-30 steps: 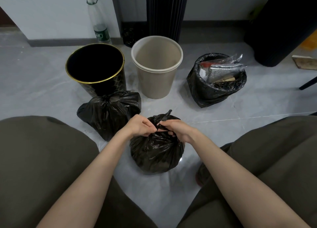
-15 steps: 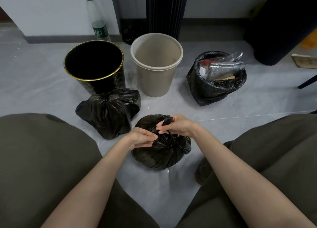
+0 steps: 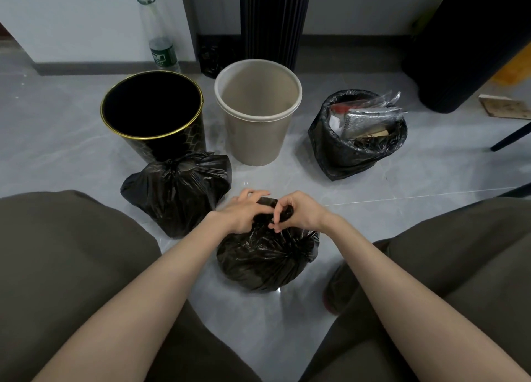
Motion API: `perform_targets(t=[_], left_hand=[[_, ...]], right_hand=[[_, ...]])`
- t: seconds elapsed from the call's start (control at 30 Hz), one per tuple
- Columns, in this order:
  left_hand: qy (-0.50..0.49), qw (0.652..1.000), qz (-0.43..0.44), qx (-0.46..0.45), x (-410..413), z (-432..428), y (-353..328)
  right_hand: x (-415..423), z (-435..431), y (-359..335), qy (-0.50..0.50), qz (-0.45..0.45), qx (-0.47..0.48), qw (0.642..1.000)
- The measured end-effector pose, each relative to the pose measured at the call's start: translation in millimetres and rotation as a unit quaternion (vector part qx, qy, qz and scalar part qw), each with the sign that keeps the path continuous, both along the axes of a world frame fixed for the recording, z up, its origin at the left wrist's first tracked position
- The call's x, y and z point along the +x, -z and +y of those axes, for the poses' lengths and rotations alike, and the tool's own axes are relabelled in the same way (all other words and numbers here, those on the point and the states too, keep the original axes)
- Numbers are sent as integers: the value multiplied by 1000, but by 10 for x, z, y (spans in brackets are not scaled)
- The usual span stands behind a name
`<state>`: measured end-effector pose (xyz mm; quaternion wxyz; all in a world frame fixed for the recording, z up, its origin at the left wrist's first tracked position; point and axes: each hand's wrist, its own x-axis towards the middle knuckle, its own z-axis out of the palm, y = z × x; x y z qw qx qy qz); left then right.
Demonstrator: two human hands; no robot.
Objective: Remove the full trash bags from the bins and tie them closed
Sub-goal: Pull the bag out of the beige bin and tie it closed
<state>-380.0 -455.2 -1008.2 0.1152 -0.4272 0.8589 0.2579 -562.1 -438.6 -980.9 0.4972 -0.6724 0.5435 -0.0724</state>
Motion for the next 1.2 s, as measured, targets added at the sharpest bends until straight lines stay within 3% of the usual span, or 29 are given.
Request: perform_targets(t=[0.17, 0.27, 0.33, 0.4, 0.47, 0.53, 0.7, 0.77, 0.87, 1.0, 1.1, 1.2], left_hand=[[30, 998, -46, -5, 7, 49, 80], [-38, 999, 14, 14, 23, 80, 76], [-106, 989, 72, 77, 5, 120, 59], [-208, 955, 118, 175, -42, 174, 1], [-287, 925, 131, 212, -77, 233, -32], [-326, 906, 156, 220, -104, 290, -6], [-398, 813, 320, 280, -105, 392, 170], [-393, 798, 347, 297, -137, 415, 204], [-386, 822, 336, 249, -221, 423, 212], [-406, 858, 298, 99, -193, 400, 184], [-341, 919, 197, -31, -144, 398, 102], [-272, 945, 137, -116, -162, 398, 28]], right_hand=[[-60, 56, 6, 0, 57, -86, 995], [-82, 77, 24, 23, 84, -128, 988], [-74, 112, 73, 53, 86, -161, 982], [-40, 183, 143, 101, 61, -192, 974], [2, 258, 213, 150, 33, -224, 963], [40, 316, 256, 186, 10, -240, 953], [94, 343, 303, 247, -27, -225, 942], [108, 321, 297, 263, -39, -208, 941], [122, 300, 298, 263, -44, -184, 946], [113, 279, 293, 263, -42, -166, 949], [102, 247, 278, 237, -20, -173, 956], [91, 223, 295, 201, 8, -193, 960]])
